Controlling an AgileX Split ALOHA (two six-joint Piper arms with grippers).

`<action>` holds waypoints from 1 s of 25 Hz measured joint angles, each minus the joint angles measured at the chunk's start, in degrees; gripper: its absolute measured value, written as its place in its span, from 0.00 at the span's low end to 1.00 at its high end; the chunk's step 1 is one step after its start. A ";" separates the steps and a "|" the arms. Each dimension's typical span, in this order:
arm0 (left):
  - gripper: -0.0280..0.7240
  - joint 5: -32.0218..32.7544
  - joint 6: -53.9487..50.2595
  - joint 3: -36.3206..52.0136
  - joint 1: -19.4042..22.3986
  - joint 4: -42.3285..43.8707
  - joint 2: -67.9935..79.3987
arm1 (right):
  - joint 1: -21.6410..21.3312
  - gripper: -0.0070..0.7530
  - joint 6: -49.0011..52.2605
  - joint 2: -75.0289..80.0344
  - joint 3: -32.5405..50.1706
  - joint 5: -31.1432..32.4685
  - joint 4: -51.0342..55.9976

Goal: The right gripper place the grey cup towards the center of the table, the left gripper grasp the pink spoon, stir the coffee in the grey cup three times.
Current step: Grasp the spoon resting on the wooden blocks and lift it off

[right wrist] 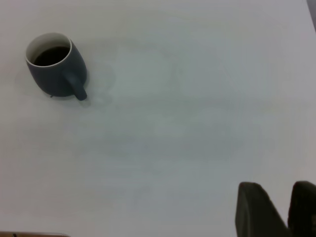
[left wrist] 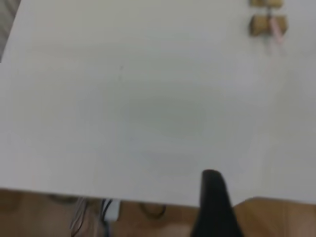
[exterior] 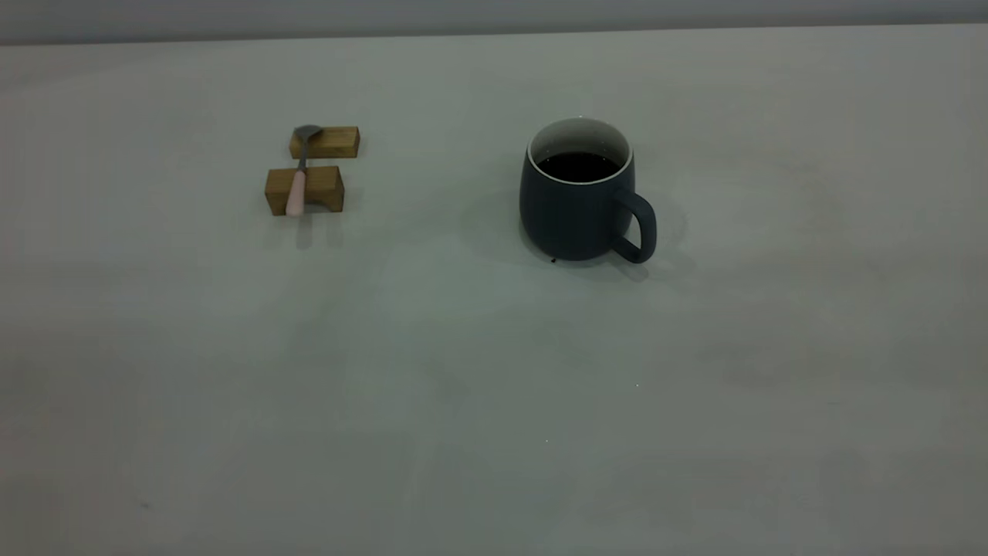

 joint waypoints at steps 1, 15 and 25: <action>0.88 -1.36 -0.43 -0.83 0.00 0.72 3.83 | 0.00 0.27 0.00 0.00 0.00 0.00 0.00; 0.91 -28.93 -3.27 -13.21 -1.13 -6.04 61.56 | -0.07 0.30 0.00 0.00 0.00 0.00 0.00; 0.90 -35.74 -4.92 -31.20 -9.66 -6.89 97.55 | -0.07 0.32 0.00 0.00 0.00 0.00 0.00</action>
